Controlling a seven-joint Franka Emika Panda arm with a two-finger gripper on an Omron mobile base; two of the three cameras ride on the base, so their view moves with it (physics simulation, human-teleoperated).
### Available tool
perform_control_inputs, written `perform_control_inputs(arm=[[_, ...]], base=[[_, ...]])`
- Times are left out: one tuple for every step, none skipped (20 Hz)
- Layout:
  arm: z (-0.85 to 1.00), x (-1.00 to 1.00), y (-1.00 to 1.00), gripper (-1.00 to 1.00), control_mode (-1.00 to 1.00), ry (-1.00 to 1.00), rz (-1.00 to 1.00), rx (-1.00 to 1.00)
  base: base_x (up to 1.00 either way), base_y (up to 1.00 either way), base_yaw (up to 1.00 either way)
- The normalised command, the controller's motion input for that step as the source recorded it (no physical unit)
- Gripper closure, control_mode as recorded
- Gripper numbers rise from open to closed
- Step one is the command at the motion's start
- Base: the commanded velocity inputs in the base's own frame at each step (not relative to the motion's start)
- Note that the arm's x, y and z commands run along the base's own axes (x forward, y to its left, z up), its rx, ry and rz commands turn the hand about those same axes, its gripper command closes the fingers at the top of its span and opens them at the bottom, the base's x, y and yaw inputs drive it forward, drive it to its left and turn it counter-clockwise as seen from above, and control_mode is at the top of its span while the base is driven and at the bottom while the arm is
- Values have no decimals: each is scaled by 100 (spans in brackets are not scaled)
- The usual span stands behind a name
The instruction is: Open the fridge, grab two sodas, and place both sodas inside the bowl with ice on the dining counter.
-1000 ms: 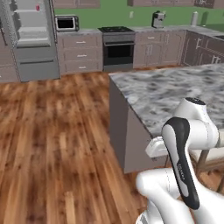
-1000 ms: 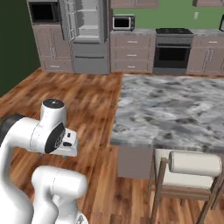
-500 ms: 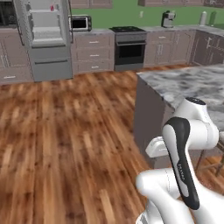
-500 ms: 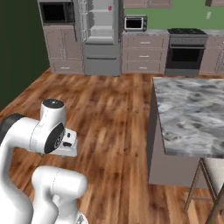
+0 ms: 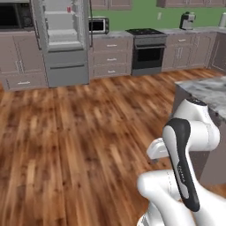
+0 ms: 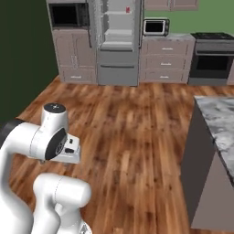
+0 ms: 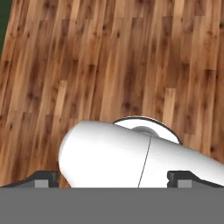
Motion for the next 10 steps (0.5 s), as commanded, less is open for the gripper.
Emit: perform_control_inputs(arm=[[0,0,0,-100,100,0,0,0],[0,0,0,-100,100,0,0,0],[0,0,0,-100,100,0,0,0],[0,0,0,-100,100,0,0,0],[0,0,0,-100,100,0,0,0],[0,0,0,-100,100,0,0,0],[0,0,0,-100,100,0,0,0],[0,0,0,-100,100,0,0,0],[0,0,0,-100,100,0,0,0],[0,0,0,-100,100,0,0,0]], base=[[100,44,0],[100,38,0],[100,21,0],[100,18,0],[100,12,0],[100,10,0],[100,10,0],[100,10,0],[100,8,0],[100,6,0]])
